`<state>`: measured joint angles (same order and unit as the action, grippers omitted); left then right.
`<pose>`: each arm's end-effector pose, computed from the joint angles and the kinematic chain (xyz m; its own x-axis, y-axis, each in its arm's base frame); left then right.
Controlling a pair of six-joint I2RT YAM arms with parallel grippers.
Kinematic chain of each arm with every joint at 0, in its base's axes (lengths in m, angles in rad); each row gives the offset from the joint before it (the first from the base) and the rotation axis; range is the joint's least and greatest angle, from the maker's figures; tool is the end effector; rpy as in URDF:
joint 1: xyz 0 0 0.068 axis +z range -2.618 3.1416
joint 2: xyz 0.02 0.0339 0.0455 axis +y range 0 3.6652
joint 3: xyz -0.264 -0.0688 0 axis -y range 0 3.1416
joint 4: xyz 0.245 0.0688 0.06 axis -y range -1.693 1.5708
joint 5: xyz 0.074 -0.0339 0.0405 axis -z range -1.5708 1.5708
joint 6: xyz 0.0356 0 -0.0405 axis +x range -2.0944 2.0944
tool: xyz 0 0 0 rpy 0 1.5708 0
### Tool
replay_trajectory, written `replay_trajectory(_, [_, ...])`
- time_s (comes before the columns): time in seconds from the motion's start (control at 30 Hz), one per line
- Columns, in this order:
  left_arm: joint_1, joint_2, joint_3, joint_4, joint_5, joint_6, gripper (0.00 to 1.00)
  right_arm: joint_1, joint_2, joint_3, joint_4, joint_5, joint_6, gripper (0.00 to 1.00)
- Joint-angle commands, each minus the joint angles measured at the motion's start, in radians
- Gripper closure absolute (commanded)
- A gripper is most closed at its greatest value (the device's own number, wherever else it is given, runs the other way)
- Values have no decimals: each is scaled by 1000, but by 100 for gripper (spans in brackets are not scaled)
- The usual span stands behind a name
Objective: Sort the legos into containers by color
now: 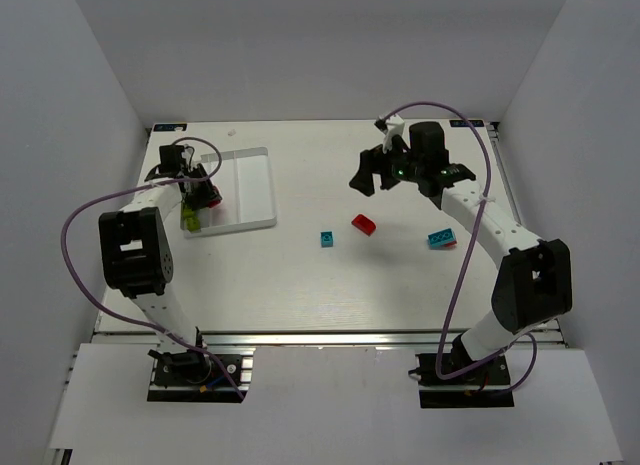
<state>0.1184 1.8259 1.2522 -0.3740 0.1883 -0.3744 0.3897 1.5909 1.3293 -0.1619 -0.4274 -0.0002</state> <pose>0.3866 0.0393 0.1979 -0.7478 -0.4507 -0.4875 -0.3019 0.8848 -0.3549 0.3408 0.1559 0.3283 -0.3800 -0.1563 -0.9117 -0.6954 0.6982 0.1702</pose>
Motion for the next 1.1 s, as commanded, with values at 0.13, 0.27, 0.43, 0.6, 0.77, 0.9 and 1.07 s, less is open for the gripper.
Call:
replay_trajectory(0.13, [-26,3,49,4,0,34,54,-38,-98,-137,-57,1,-122,20])
replay_trajectory(0.27, [-36,16,70,-11,5,40,44,-57,-94,-180,-47,-33,-147,34])
replay_trajectory(0.43, [-46,10,81,-23,-9,43,33,-75,-69,-186,-59,-25,-175,19])
replay_trajectory(0.6, [-46,-104,66,-19,-15,28,43,-74,-10,-174,-103,41,-280,18])
replay_trajectory(0.77, [-46,-341,-124,108,143,-18,99,-48,107,-133,-206,78,-397,27])
replay_trajectory(0.9, [-46,-576,-310,208,322,-15,42,-2,150,-125,-205,136,-435,11])
replay_trajectory(1.07, [-46,-787,-456,251,263,12,19,43,230,-99,-202,200,-443,11])
